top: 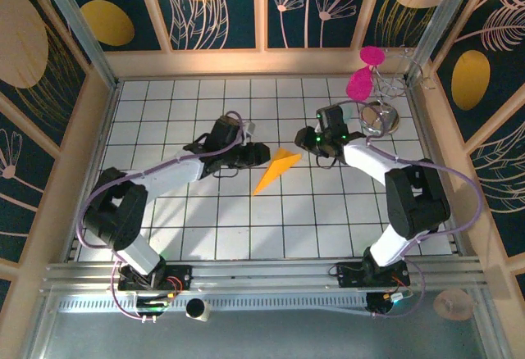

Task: Fold a paper plane with a square sheet of paper (pick it up from the middle)
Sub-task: Fold the wing for the fifth time at the center of the table, then turn over a paper plane at the center of the table.

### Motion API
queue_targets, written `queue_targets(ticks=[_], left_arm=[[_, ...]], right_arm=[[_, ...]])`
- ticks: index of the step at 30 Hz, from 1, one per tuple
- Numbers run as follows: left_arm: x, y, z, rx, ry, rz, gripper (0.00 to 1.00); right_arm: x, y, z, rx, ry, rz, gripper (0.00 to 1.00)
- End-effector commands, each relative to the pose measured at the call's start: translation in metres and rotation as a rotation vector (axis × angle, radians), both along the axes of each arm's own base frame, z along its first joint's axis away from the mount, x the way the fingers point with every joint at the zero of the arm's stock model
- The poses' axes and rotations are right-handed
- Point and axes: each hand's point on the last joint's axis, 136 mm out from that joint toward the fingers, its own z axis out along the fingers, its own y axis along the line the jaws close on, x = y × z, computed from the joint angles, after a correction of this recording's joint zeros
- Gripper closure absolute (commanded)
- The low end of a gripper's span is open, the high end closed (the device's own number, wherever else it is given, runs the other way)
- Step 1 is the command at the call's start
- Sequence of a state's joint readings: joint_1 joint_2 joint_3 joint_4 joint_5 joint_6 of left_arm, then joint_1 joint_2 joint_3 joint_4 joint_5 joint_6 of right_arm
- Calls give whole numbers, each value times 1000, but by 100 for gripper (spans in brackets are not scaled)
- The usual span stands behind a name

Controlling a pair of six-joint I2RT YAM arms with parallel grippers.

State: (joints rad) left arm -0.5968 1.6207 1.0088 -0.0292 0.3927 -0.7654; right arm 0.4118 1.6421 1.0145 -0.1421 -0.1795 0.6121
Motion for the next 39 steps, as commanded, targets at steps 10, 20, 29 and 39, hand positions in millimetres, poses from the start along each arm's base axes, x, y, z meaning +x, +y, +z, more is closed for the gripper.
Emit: queue_targets(ticks=[10, 20, 29, 39], left_arm=[[9, 108, -43, 287, -59, 300, 8], [-1, 110, -58, 264, -53, 282, 1], [-1, 107, -65, 270, -51, 255, 1], [0, 106, -70, 278, -39, 244, 1]], right_arm=[[-40, 56, -29, -204, 210, -131, 39], [-56, 58, -56, -363, 309, -239, 40], [-61, 55, -45, -373, 305, -286, 47], [-64, 53, -48, -370, 321, -300, 56]])
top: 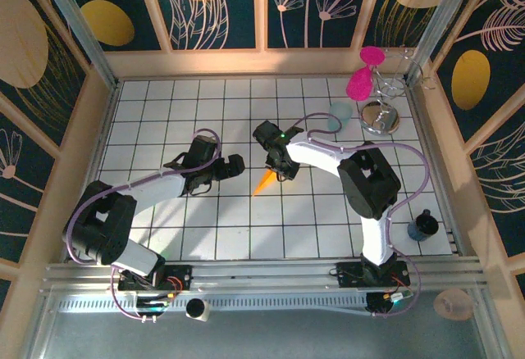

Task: Fold a paper plane with a square sheet of paper (pick it up from the middle)
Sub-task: Turn over a paper plane at the center of the table.

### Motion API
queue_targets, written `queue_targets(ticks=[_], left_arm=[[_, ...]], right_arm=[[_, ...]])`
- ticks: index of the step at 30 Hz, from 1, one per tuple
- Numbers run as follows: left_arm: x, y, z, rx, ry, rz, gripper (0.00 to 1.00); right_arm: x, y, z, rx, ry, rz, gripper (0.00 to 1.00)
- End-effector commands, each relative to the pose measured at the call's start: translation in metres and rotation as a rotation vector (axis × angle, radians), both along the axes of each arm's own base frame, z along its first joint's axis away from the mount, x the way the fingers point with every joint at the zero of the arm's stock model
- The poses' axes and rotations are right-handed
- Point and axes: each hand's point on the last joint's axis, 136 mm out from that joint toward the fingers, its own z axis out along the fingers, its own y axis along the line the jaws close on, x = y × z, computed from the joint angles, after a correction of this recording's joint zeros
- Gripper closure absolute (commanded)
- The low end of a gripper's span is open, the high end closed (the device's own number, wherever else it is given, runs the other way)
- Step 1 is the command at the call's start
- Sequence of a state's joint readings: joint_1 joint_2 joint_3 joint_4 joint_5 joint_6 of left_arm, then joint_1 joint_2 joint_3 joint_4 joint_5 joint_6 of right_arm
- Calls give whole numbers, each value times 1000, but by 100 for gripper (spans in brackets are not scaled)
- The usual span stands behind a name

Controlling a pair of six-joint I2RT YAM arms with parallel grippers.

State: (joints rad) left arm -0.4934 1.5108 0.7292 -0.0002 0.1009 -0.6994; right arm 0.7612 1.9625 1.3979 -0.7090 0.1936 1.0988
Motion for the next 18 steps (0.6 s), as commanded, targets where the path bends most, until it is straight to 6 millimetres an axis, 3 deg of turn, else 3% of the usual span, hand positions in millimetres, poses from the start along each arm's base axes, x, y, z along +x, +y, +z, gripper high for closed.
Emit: queue_targets(ticks=[1, 14, 18], left_arm=[[4, -3, 1, -2, -13, -18, 1], [13, -4, 1, 13, -6, -19, 1], [14, -3, 0, 16, -2, -15, 1]], right_arm=[[-1, -5, 10, -23, -18, -26, 58], [-8, -15, 11, -27, 3, -52, 63], [-7, -18, 11, -18, -3, -59, 71]])
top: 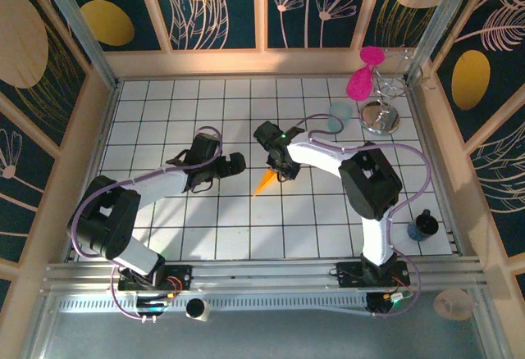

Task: Fold a paper plane with a square sheet of paper (pick it up from the middle)
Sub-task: Turn over a paper plane at the center of the table.

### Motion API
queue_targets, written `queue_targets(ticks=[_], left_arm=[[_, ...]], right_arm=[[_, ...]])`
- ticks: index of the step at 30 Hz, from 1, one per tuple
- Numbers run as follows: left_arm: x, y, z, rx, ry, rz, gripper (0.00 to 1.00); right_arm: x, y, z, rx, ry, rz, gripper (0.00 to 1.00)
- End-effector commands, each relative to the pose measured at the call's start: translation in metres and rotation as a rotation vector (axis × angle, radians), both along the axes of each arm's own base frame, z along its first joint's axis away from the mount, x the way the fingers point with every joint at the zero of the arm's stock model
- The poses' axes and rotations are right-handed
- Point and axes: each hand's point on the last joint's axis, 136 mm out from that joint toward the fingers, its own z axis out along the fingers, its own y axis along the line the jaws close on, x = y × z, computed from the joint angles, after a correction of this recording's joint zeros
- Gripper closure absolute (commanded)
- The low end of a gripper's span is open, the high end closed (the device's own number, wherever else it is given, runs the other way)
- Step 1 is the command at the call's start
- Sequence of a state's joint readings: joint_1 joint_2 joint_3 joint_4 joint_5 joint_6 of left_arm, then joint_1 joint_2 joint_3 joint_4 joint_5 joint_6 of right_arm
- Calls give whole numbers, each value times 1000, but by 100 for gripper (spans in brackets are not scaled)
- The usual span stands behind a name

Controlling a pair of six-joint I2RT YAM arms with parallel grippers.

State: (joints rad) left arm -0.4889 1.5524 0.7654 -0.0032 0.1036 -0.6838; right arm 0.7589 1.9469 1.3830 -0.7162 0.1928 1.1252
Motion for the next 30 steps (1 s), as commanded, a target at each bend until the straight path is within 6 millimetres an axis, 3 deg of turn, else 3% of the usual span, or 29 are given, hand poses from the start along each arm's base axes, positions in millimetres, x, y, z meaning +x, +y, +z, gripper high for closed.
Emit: queue_targets(ticks=[1, 8, 11, 15, 20, 25, 30], left_arm=[[6, 0, 2, 6, -3, -4, 1], [11, 5, 5, 6, 1, 12, 1], [15, 18, 8, -5, -2, 47, 1], [20, 44, 17, -29, -22, 130, 1], [23, 72, 32, -32, -66, 223, 1], [20, 69, 36, -91, -65, 226, 2], [17, 53, 36, -184, -47, 186, 5]], right_arm=[[-4, -14, 8, -23, -6, -34, 74], [5, -11, 13, -16, -46, -3, 98], [17, 2, 25, 14, -100, 87, 100], [41, 33, 61, 81, -237, 313, 100], [54, 81, 110, 331, -417, 565, 100], [49, 104, 116, 616, -451, 659, 100], [43, 105, 101, 798, -429, 677, 100]])
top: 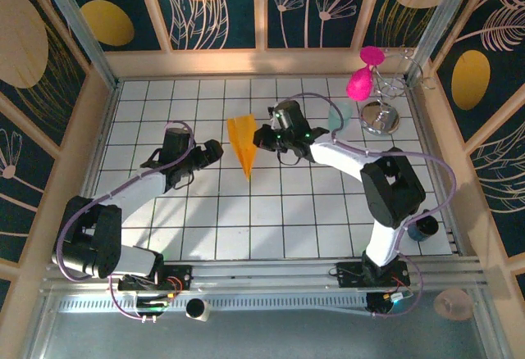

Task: Fold a paper plane with a square sheet of paper (pick it up from the middle)
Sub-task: Turn over a paper plane at the center of the table.

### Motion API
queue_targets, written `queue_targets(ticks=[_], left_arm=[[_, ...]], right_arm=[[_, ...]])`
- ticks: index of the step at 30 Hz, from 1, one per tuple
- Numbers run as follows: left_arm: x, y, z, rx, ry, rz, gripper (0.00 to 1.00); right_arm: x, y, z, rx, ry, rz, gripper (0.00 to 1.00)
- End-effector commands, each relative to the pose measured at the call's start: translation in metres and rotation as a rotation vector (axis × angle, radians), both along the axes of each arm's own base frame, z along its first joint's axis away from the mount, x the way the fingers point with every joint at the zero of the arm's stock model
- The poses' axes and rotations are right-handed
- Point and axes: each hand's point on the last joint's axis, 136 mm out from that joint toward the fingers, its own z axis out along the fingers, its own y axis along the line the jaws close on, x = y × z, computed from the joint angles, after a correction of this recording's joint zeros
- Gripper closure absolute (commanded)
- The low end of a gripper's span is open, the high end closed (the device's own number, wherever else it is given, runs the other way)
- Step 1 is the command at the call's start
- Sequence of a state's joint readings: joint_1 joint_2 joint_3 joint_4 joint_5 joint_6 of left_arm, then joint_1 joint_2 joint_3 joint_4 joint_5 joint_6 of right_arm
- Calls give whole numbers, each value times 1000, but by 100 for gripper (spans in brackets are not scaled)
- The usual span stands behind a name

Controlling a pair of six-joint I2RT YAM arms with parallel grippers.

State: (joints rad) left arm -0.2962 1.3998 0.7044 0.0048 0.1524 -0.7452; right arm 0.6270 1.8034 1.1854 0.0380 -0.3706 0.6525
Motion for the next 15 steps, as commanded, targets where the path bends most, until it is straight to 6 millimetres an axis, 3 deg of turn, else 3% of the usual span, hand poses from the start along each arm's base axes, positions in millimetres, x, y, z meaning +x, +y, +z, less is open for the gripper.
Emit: queue_targets(ticks=[1, 10, 15], left_arm=[[-2, -13, 2, -100, 1, -27, 6], [-16, -19, -21, -159, 99, -23, 17], [-20, -36, -21, -268, 121, -60, 21]], right_arm=[[-9, 16, 6, 183, 0, 133, 100], [-25, 0, -40, 239, 147, 140, 100], [-17, -26, -63, 222, 197, 79, 100]])
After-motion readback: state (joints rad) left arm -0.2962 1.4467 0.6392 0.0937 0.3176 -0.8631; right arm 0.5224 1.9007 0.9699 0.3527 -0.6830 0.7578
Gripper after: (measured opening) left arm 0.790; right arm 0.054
